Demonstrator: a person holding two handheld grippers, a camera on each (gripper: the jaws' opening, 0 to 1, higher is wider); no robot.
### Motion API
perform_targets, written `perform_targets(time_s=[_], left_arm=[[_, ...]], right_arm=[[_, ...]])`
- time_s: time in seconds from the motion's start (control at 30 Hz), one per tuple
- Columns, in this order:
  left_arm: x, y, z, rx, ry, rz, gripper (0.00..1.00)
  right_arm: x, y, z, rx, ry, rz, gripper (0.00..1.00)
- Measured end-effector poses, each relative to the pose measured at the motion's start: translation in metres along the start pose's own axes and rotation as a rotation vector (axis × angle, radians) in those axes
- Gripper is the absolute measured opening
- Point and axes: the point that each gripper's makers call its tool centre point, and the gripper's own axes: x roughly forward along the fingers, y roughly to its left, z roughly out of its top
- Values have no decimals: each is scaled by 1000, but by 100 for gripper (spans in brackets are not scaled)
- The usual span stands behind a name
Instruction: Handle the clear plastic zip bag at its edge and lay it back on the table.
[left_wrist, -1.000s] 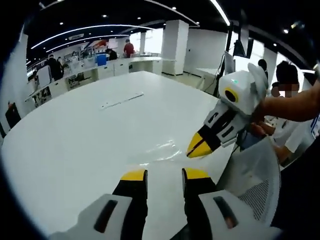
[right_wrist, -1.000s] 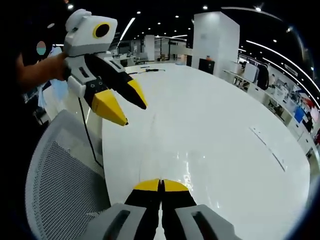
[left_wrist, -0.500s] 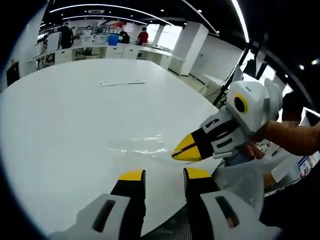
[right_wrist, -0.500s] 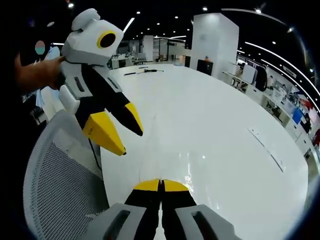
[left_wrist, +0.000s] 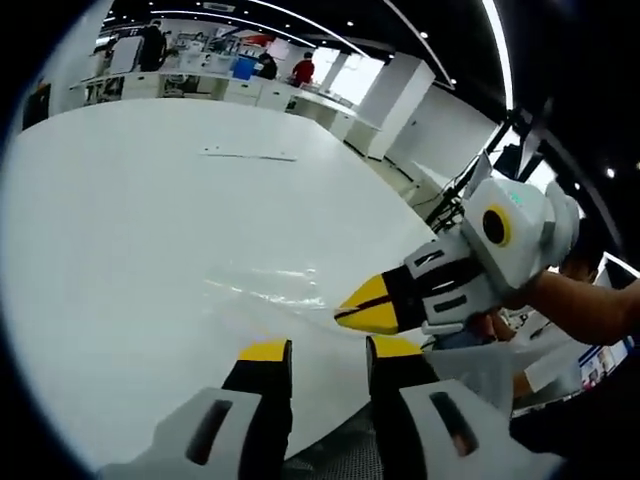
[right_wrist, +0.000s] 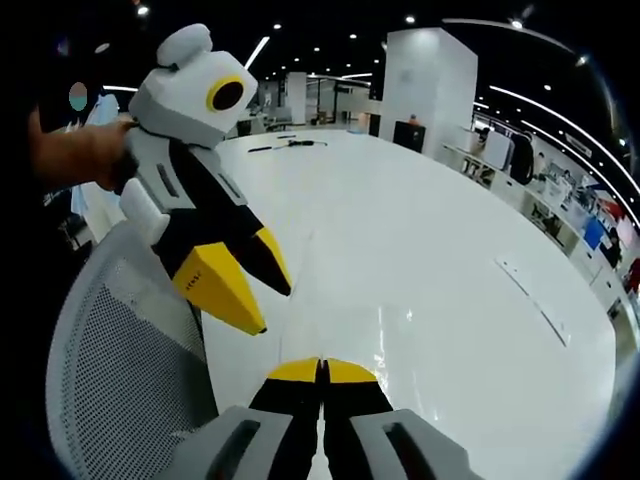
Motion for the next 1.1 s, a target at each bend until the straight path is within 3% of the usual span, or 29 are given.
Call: perform_targets(time_s=[0.33,0.8,1.1], left_arm=[[2,-5,4,-43,-16,-29,28],[17,9,0,-60,6,15,24],[21,17,-5,-51,24,53,9]], right_arm=[[0,-2,1,-12,-6,-16,0],[-1,6,9,-40,-36,10,0],[-3,8,12,-28,-46,14,0]])
